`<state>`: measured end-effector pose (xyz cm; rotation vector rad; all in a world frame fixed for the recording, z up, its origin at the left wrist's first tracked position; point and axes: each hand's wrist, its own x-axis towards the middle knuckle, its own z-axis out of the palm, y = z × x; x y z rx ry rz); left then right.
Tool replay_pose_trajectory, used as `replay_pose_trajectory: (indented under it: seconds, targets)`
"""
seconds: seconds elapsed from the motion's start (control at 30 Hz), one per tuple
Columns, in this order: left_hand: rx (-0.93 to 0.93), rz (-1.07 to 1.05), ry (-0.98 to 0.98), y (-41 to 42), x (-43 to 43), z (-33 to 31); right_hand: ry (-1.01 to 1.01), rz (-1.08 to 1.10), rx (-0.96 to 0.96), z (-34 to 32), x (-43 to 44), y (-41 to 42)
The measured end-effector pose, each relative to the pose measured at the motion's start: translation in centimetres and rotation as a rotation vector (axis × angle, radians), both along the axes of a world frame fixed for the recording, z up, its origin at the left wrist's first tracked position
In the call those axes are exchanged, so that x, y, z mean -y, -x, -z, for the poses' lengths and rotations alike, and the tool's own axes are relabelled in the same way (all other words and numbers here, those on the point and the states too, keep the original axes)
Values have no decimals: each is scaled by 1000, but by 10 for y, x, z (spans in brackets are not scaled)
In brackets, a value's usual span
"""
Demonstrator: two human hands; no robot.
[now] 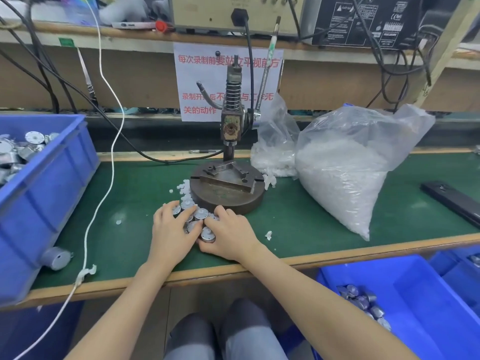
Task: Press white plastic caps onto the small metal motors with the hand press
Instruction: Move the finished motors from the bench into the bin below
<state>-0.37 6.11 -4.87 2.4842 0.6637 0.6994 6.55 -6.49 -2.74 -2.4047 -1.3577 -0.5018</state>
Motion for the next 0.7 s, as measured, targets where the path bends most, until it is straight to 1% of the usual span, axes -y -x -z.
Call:
replay_pose_trajectory:
  seconds: [0.07,0.17,0.27,0.4,0.53,0.6,0.7]
  targets:
    - [-12,-22,0,-1,-1,0,12,7,36,-3,0,2]
    - [-31,-36,-4,-1,0,0,-26,1,70,-3,1,2]
    - [-47,-32,-2,0,1,-1,-70,14,45,-1,4,-1]
    - [-22,-2,20,2,1,-1,-164,81,-174,-4,24,-7]
    - [-2,10,50,1,1,-1,-376,153,-360,-24,71,-19]
    - [-2,8,36,0,1,-1,-486,185,-414,-31,99,-24]
    - [-1,-4,23,-1,3,-1,-671,296,-437,-35,147,-29]
